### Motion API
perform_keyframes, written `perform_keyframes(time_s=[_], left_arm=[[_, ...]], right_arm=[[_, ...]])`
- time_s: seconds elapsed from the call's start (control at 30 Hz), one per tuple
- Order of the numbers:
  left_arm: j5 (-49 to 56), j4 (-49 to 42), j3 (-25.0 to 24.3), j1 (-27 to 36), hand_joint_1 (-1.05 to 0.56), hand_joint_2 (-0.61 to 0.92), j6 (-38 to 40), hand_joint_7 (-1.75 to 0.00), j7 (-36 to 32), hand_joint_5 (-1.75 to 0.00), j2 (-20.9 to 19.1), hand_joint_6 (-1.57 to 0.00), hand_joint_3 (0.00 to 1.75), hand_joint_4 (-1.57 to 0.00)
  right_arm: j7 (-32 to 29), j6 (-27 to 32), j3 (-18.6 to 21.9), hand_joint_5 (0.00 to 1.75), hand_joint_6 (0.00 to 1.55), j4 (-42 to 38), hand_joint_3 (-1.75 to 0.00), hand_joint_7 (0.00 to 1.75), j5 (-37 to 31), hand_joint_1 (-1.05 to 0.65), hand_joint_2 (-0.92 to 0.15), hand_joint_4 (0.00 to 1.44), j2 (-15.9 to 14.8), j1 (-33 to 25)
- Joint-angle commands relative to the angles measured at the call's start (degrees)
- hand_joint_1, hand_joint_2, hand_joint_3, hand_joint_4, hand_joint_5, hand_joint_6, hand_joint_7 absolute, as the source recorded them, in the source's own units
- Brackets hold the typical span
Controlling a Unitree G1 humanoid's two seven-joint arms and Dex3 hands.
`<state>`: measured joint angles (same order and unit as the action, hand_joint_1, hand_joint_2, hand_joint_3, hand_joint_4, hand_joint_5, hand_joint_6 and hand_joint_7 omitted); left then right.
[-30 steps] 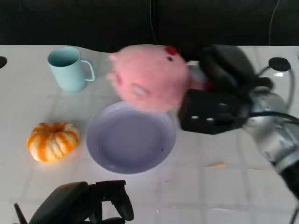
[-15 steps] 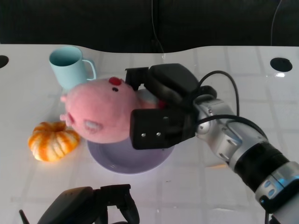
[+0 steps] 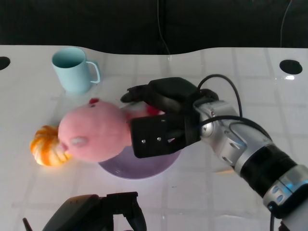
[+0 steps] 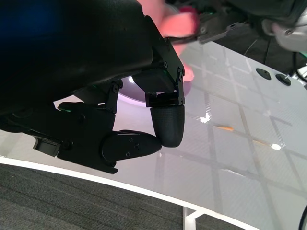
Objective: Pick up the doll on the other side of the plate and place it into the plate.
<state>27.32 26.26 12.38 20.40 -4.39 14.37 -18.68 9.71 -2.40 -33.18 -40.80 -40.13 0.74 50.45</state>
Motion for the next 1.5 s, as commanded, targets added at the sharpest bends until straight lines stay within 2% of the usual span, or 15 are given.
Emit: perform_keyframes(time_s=[0.03,0.43,0.57,0.7,0.87,0.9,0.97,1.1,1.2,1.23,1.27,1.33,1.37,1.47,1.5], left_arm=[[0.2,1.0,-0.2,-0.1,-0.28,0.79,0.6,-1.31,0.1,-1.61,-0.5,-0.66,0.61,-0.66],[0.1,-0.1,-0.2,-0.6,-0.27,0.75,-0.4,-1.29,-0.4,-1.59,-0.9,-0.68,0.67,-0.68],[0.3,0.2,0.0,-1.0,-0.28,0.75,0.3,-1.30,0.0,-1.61,-0.8,-0.67,0.67,-0.67],[0.4,0.0,0.2,-1.1,-0.28,0.75,0.1,-1.30,-0.2,-1.61,-0.7,-0.67,0.69,-0.67],[1.0,0.7,0.8,-1.2,-0.27,0.75,1.2,-1.29,0.0,-1.59,-0.4,-0.67,0.68,-0.68],[1.3,1.1,1.0,-1.1,-0.27,0.75,1.6,-1.29,0.1,-1.59,-0.4,-0.67,0.68,-0.68],[2.0,2.2,1.3,-1.0,-0.30,0.76,2.6,-1.29,0.6,-1.59,-0.5,-0.67,0.67,-0.67],[1.8,3.4,1.3,-0.1,-0.29,0.77,3.2,-1.30,0.8,-1.60,-0.7,-0.66,0.66,-0.65],[1.7,3.7,1.0,0.4,-0.28,0.77,2.7,-1.30,0.4,-1.60,-1.0,-0.66,0.65,-0.65],[1.6,3.7,0.9,0.5,-0.27,0.76,2.3,-1.30,0.2,-1.60,-1.1,-0.67,0.64,-0.67],[1.5,3.8,0.8,0.6,-0.27,0.76,2.4,-1.29,0.3,-1.60,-1.1,-0.67,0.64,-0.67],[1.3,3.9,0.7,0.9,-0.26,0.76,2.6,-1.28,0.5,-1.60,-1.2,-0.68,0.63,-0.68],[1.3,3.9,0.6,0.9,-0.26,0.76,2.5,-1.27,0.5,-1.60,-1.3,-0.68,0.62,-0.67],[0.8,3.6,0.4,1.0,-0.25,0.77,1.8,-1.24,0.3,-1.59,-1.5,-0.68,0.60,-0.67],[0.6,3.6,0.4,1.0,-0.25,0.77,1.6,-1.24,0.2,-1.58,-1.6,-0.69,0.60,-0.67]], right_arm=[[3.6,2.0,-0.5,0.18,0.13,4.8,-0.24,0.00,-0.4,-0.85,-0.92,0.17,-1.9,-0.5],[11.8,4.7,1.1,0.17,0.12,22.7,-0.25,0.01,-0.5,-0.96,-0.92,0.18,-9.1,-5.9],[11.9,2.4,4.4,0.20,0.15,32.1,-0.26,0.03,1.7,-0.95,-0.92,0.22,-13.5,-11.5],[12.5,1.2,8.0,0.23,0.18,39.7,-0.25,0.04,4.8,-0.89,-0.92,0.25,-16.6,-17.6],[11.4,-1.0,12.2,0.31,0.28,45.4,-0.16,0.07,8.9,-0.69,-0.92,0.34,-18.9,-24.4],[9.2,-3.7,13.9,0.36,0.30,46.0,-0.15,0.08,10.2,-0.66,-0.92,0.35,-19.4,-27.0],[5.1,-8.1,17.3,0.52,0.47,47.3,-0.12,0.16,12.7,-0.53,-0.92,0.52,-19.9,-32.4],[1.5,-12.2,21.5,0.73,0.71,49.5,-0.09,0.26,15.2,-0.32,-0.92,0.71,-20.7,-40.2],[1.1,-13.1,24.0,1.12,0.84,51.6,-0.10,0.29,16.9,-0.20,-0.91,0.77,-21.5,-45.5],[1.1,-13.0,24.6,1.21,0.89,52.3,-0.13,0.31,17.4,-0.18,-0.90,0.80,-21.6,-47.0],[1.1,-12.6,25.4,1.32,0.93,53.1,-0.26,0.33,18.3,-0.14,-0.84,0.80,-21.3,-48.7],[1.3,-12.4,26.9,1.44,0.97,54.7,-0.75,0.35,20.4,-0.07,-0.60,0.79,-21.0,-51.9],[1.6,-12.2,27.4,1.46,1.01,55.5,-0.93,0.38,21.2,-0.04,-0.53,0.78,-21.1,-53.2],[3.9,-8.9,28.8,1.41,1.02,60.1,-1.12,0.51,21.3,0.01,-0.45,0.80,-22.4,-56.5],[4.7,-7.7,29.2,1.48,1.01,61.7,-1.15,0.61,21.1,0.02,-0.44,0.81,-22.8,-57.4]])
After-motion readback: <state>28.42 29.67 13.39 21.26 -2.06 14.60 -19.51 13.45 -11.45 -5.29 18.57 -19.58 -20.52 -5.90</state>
